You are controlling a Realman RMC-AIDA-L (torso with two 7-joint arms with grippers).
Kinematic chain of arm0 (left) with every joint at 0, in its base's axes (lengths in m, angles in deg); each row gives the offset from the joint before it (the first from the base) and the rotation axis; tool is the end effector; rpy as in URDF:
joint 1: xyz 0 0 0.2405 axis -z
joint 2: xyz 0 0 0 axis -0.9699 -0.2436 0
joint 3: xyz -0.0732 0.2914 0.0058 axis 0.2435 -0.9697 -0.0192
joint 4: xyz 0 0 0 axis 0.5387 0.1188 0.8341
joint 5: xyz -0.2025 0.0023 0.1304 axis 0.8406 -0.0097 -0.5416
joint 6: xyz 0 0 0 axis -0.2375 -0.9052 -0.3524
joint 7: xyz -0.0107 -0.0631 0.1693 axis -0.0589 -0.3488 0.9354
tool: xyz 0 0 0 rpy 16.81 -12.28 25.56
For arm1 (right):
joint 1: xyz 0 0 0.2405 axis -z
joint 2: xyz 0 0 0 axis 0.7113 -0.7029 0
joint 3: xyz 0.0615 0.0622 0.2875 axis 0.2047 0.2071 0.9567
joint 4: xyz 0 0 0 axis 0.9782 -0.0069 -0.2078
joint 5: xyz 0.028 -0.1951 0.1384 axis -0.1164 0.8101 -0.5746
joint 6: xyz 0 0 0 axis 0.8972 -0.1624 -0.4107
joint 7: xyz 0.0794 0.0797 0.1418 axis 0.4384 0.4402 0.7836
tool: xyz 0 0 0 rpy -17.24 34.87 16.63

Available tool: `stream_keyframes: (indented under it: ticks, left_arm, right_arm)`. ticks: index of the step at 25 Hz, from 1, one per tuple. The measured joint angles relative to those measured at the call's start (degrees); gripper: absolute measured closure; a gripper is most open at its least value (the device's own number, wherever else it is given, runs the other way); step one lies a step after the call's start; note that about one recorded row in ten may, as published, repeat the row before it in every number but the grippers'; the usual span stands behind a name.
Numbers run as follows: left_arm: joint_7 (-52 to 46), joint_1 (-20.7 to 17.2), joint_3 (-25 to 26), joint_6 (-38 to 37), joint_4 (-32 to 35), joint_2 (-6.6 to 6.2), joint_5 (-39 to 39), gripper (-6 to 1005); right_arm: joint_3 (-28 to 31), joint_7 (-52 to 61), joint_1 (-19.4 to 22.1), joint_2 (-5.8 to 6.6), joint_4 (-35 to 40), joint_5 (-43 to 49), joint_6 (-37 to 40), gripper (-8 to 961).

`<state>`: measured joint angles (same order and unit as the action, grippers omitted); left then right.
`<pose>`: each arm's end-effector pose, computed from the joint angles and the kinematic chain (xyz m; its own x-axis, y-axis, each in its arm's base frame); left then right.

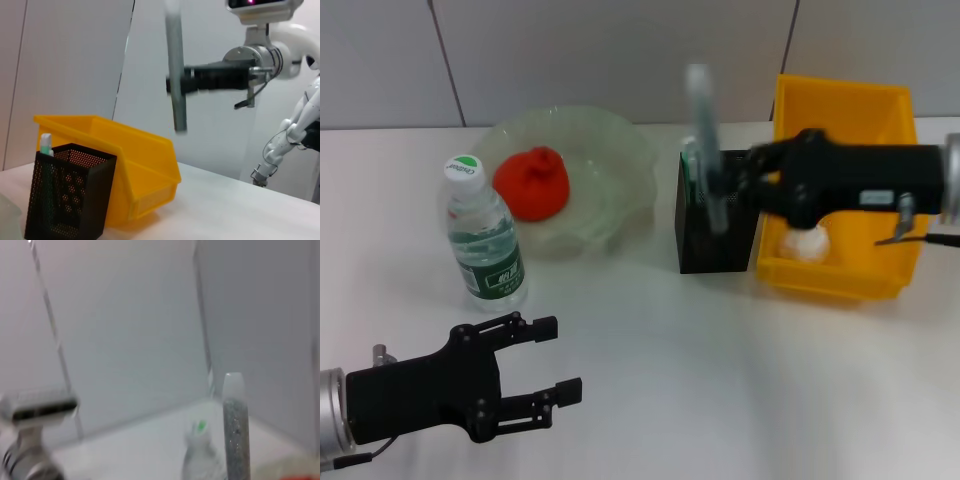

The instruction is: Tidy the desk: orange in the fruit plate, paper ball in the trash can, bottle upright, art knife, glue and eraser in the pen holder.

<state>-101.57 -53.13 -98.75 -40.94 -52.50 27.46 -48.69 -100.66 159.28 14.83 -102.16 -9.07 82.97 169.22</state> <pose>-0.3349 0.3102 -0.0650 0.7457 0.2473 0.6187 0.3820 -0.9195 -0.0930 0.1970 0.4197 -0.0135 0.7855 -0.2104 -0.5820 -0.3516 -0.9257 -0.1398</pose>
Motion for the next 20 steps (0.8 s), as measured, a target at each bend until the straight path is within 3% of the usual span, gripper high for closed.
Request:
stream_keyframes:
  ticks: [4, 7, 12, 20]
  left_arm:
    - [-0.4, 0.1, 0.1, -0.9, 0.0, 0.00, 0.0, 189]
    - [0.1, 0.2, 0.1, -1.5, 0.0, 0.02, -0.1, 189]
    - [0.3, 0.1, -0.3, -1.6, 0.0, 0.08, -0.1, 189]
    - [0.4, 0.0, -0.3, -2.1, 0.0, 0.22, -0.3, 189]
  right_arm:
    - [7.9, -6.8, 0.0, 0.21, -8.0, -5.9, -0.5, 818]
    - [13.2, -9.5, -2.8, 1.26, -16.5, -6.6, -3.1, 819]
    - [12.2, -9.7, -5.1, 1.88, -20.6, -5.1, -10.4, 821]
    - [10.7, -9.5, -7.4, 0.90, -22.2, 0.2, -17.6, 821]
